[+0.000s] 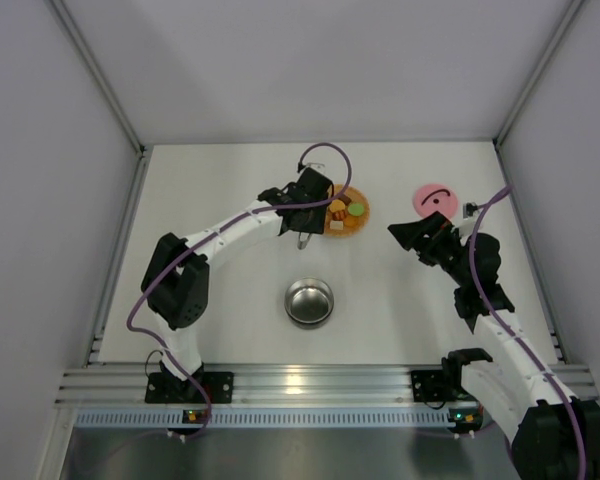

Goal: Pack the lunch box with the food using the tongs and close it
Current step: Pick up the fake food from the plate.

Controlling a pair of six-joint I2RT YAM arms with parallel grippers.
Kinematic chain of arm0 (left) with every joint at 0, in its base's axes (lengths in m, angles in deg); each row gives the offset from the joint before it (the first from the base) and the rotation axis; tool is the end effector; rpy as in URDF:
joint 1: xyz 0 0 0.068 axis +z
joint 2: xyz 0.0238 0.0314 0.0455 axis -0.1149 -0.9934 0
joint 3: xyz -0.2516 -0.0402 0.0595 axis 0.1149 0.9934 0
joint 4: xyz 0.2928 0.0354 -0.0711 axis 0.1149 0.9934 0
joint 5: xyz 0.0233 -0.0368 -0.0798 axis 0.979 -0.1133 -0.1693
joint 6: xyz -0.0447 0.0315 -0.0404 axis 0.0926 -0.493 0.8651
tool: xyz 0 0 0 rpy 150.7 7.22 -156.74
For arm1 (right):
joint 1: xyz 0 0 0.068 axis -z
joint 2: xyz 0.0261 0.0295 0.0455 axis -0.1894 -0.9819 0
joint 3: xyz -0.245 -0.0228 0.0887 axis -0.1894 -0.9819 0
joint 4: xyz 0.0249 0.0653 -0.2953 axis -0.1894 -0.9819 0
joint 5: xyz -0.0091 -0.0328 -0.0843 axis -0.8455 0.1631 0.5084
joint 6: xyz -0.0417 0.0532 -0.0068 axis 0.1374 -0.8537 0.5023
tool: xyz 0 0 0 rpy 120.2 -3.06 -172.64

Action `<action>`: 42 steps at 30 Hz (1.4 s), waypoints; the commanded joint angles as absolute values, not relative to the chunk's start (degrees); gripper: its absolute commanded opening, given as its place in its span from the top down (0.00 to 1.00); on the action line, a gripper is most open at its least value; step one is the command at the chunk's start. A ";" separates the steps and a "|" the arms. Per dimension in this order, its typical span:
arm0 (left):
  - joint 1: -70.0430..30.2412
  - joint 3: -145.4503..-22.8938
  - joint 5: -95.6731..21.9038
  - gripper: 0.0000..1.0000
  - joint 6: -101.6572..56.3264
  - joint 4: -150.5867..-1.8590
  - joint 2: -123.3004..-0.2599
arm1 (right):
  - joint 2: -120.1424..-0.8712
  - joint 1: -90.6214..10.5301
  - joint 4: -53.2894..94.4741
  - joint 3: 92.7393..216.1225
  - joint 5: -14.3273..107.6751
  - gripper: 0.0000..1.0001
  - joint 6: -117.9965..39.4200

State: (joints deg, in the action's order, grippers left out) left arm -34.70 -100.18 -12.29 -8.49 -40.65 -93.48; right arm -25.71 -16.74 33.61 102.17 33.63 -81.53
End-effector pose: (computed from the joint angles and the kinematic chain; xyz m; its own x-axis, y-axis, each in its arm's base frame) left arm 0.3592 -0.2951 0.2174 -0.7553 0.1085 -0.6464 0.1958 0.9785 -0.0645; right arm 0.2552 0.0455 0.2158 -0.4513 0.6643 -0.5958 -0.1518 0.6008 0.7849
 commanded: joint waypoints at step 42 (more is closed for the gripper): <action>-39.01 -85.67 -19.47 0.61 -9.37 -30.18 -60.65 | -26.18 -16.02 36.74 104.55 34.01 0.01 -80.46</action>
